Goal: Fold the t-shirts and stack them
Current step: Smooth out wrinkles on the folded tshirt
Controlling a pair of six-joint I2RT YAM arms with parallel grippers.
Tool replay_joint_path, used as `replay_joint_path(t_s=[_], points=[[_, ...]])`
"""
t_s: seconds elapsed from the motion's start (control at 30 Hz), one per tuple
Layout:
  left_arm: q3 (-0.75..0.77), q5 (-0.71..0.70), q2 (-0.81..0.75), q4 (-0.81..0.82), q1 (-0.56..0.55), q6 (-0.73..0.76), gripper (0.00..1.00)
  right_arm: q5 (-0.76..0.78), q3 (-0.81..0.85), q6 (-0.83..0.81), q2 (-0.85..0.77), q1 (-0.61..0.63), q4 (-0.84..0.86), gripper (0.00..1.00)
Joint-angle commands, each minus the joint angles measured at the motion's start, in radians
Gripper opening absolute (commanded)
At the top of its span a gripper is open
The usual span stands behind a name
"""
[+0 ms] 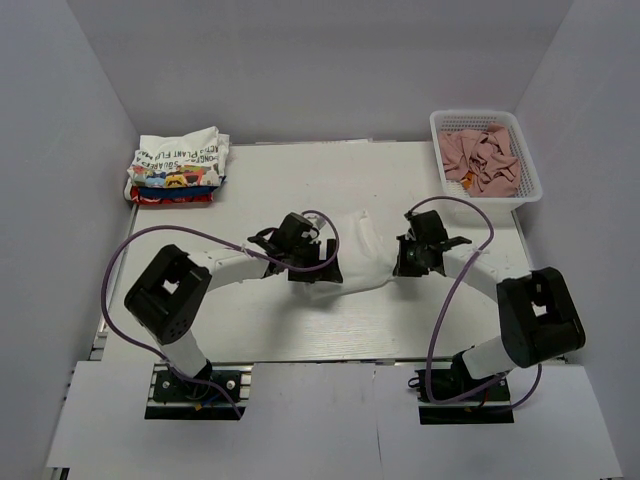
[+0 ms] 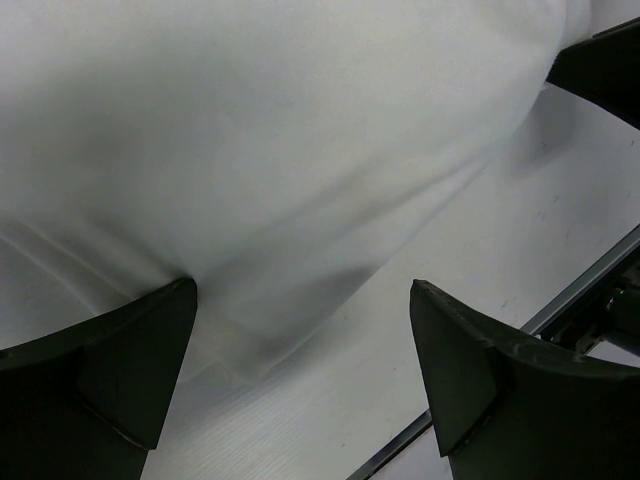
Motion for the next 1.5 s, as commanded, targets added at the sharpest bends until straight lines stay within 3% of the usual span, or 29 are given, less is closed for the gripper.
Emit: replay_joint_path(t_s=[0.0,0.07,0.1,0.17,0.2,0.4,0.47,0.57,0.63,0.77,0.93,1.27,1.47], points=[[-0.068,-0.155,0.091,-0.181,0.017,0.049,1.00,0.194,0.045,0.027,0.035,-0.030,-0.143,0.00],[-0.068,-0.155,0.091,-0.181,0.017,0.049,1.00,0.136,0.024,-0.002,0.003,-0.029,-0.091,0.01],[-0.058,-0.155,0.082,-0.181,0.017,0.049,1.00,0.105,0.013,-0.013,-0.007,-0.026,-0.073,0.12],[-0.045,-0.155,0.071,-0.181,0.017,0.049,1.00,0.070,0.010,-0.031,-0.040,-0.026,-0.059,0.16],[-0.033,-0.170,0.071,-0.181,0.008,0.058,1.00,0.027,0.013,-0.056,-0.058,-0.026,-0.055,0.26],[0.080,-0.192,-0.057,-0.214,-0.002,0.068,1.00,-0.152,0.095,-0.105,-0.170,-0.025,-0.059,0.50],[0.102,-0.204,-0.100,-0.186,-0.002,0.077,1.00,-0.206,0.134,-0.108,-0.181,-0.022,-0.023,0.90],[0.116,-0.191,-0.139,-0.126,0.021,0.077,1.00,-0.335,0.160,-0.062,-0.155,-0.021,0.056,0.90],[0.175,-0.262,-0.122,-0.137,0.021,0.077,1.00,-0.372,0.172,-0.003,-0.105,-0.019,0.133,0.90],[0.284,-0.318,-0.027,-0.157,0.031,0.068,1.00,-0.543,0.162,0.090,-0.020,-0.016,0.335,0.90],[0.403,-0.310,0.175,-0.145,0.080,0.058,1.00,-0.637,0.159,0.173,0.156,-0.010,0.481,0.90],[0.433,-0.330,0.294,-0.138,0.137,0.035,1.00,-0.575,0.143,0.174,0.370,-0.029,0.498,0.90],[0.450,-0.286,0.248,-0.129,0.147,0.074,1.00,-0.590,0.192,0.114,0.330,-0.022,0.442,0.90]])
